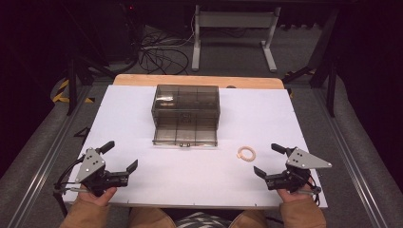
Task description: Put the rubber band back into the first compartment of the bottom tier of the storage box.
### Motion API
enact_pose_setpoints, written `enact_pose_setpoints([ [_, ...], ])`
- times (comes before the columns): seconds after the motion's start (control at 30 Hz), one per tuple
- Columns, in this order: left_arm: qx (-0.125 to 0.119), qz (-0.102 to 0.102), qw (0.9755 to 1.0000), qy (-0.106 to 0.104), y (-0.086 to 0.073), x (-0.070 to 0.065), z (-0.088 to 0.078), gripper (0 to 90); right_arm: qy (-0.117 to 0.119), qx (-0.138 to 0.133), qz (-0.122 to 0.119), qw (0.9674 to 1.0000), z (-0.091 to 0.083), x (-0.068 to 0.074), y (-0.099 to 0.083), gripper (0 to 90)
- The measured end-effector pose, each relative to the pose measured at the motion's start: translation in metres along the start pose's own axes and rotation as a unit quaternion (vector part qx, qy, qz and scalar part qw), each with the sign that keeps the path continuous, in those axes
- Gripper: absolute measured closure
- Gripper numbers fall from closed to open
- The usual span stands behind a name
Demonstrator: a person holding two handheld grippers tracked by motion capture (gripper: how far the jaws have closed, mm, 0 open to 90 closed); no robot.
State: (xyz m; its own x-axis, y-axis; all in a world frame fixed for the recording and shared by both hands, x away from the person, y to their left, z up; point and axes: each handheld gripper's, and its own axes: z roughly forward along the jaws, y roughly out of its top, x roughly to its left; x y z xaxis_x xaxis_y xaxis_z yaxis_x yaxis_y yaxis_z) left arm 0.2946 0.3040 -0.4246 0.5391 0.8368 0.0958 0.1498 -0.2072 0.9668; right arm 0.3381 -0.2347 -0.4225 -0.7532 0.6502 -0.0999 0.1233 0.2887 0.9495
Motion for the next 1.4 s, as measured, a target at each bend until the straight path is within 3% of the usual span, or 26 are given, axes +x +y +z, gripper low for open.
enact_pose_setpoints([
  [0.27, -0.001, 0.016, 0.9998, 0.012, 0.000, 0.000, -0.001, 2.5, -0.001, 0.000, -0.003, 1.0000, -0.001, 0.001, 0.001, 1.4],
  [0.7, -0.002, 0.014, 0.9997, 0.018, 0.000, 0.001, -0.002, 3.1, -0.002, 0.003, 0.001, 1.0000, -0.002, 0.001, 0.002, 2.8],
  [0.93, -0.008, 0.010, 0.9999, 0.011, 0.000, 0.002, -0.004, 3.1, -0.001, 0.007, 0.008, 0.9999, -0.001, 0.000, 0.005, 4.8],
  [1.4, -0.003, 0.010, 0.9998, 0.014, -0.001, 0.001, -0.003, 2.7, -0.019, 0.027, 0.036, 0.9988, 0.008, -0.020, 0.024, 5.7],
])
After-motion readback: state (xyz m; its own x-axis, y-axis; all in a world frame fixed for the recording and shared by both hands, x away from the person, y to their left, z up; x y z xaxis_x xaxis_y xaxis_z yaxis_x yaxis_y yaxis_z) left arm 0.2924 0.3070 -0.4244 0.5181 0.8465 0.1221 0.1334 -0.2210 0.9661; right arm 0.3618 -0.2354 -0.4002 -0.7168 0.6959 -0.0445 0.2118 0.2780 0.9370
